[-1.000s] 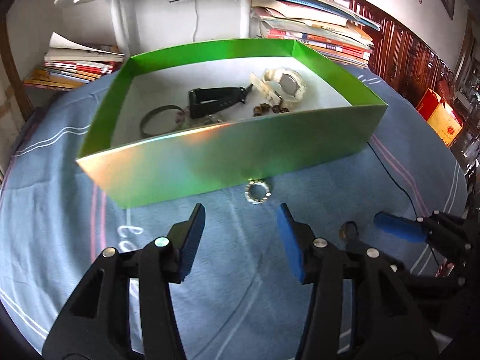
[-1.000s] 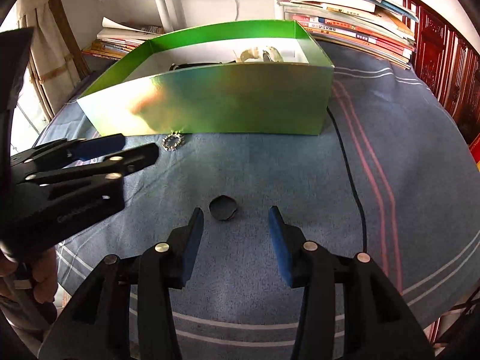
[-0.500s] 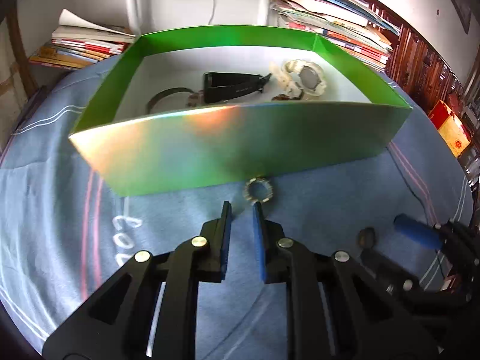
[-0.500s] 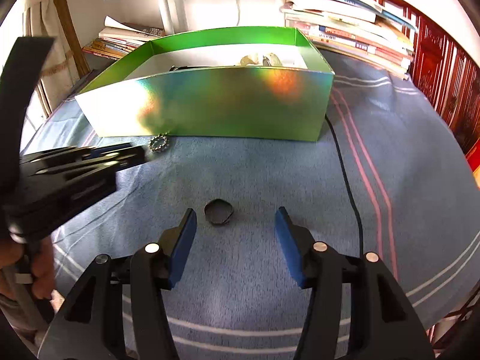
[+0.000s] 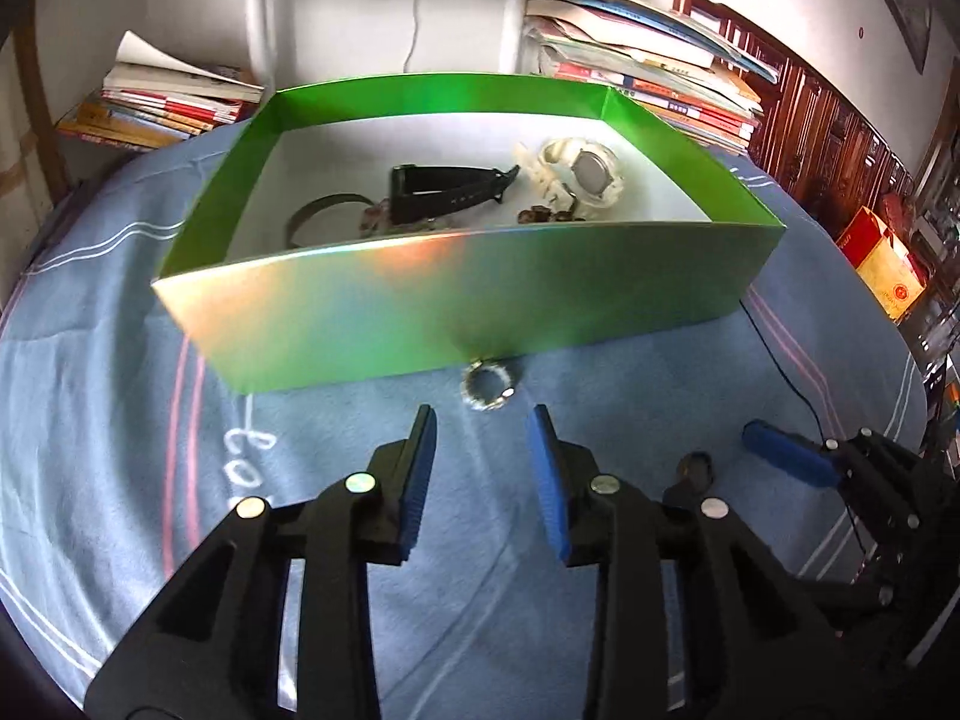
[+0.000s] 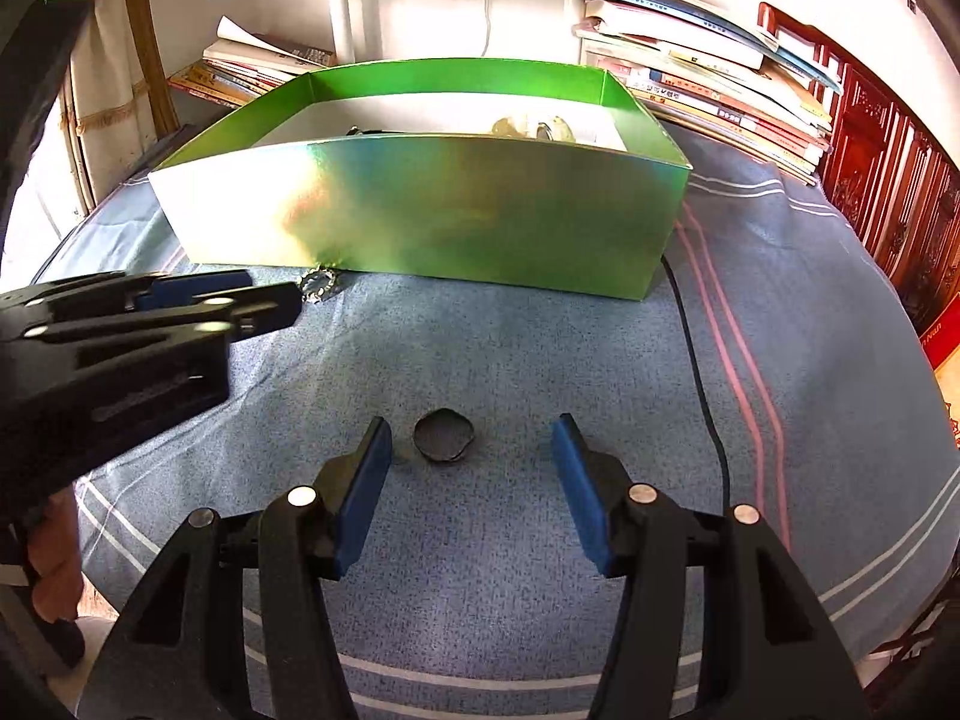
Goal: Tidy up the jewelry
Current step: 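Move the left tool to the silver ring while the right tool approaches the black round band, then close the left tool on the silver ring while the right tool grips the black band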
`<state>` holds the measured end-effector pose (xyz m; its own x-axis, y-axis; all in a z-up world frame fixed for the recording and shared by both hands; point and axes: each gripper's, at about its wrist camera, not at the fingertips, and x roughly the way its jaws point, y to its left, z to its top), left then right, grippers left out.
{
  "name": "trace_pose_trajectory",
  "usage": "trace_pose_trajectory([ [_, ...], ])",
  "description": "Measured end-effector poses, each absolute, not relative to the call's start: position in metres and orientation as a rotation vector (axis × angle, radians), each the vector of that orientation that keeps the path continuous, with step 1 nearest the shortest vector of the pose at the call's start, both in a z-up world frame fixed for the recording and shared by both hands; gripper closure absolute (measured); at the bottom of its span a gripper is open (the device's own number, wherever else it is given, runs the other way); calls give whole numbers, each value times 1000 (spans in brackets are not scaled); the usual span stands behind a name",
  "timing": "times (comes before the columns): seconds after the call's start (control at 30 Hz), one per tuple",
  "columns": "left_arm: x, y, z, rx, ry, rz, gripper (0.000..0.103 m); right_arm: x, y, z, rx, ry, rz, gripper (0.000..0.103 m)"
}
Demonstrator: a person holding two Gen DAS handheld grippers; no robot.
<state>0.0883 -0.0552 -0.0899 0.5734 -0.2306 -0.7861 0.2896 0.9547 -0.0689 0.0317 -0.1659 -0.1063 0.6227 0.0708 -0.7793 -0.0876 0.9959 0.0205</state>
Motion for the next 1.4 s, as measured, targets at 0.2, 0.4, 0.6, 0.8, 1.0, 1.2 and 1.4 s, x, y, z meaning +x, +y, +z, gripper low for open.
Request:
trace_pose_trajectory([
  [0.2,101,-63,-100,42,940,-274,86,31,-167,-107,-21,875,90,48],
  [0.4,95,-46,-103,22,933,-268,99,31,-171,-107,-9,872,75,49],
  [0.6,83,-24,-101,1,940,-252,99,31,-167,-105,-16,867,81,84],
  [0.8,84,-29,-99,-34,943,-292,66,38,-173,-106,12,862,36,84],
  [1.0,93,-55,-97,5,924,-294,61,37,-174,-107,7,853,23,76],
  [1.2,98,-66,-103,51,901,-262,88,37,-177,-107,14,846,20,81],
  [1.4,89,-44,-103,18,906,-279,102,37,-175,-106,22,845,45,84],
])
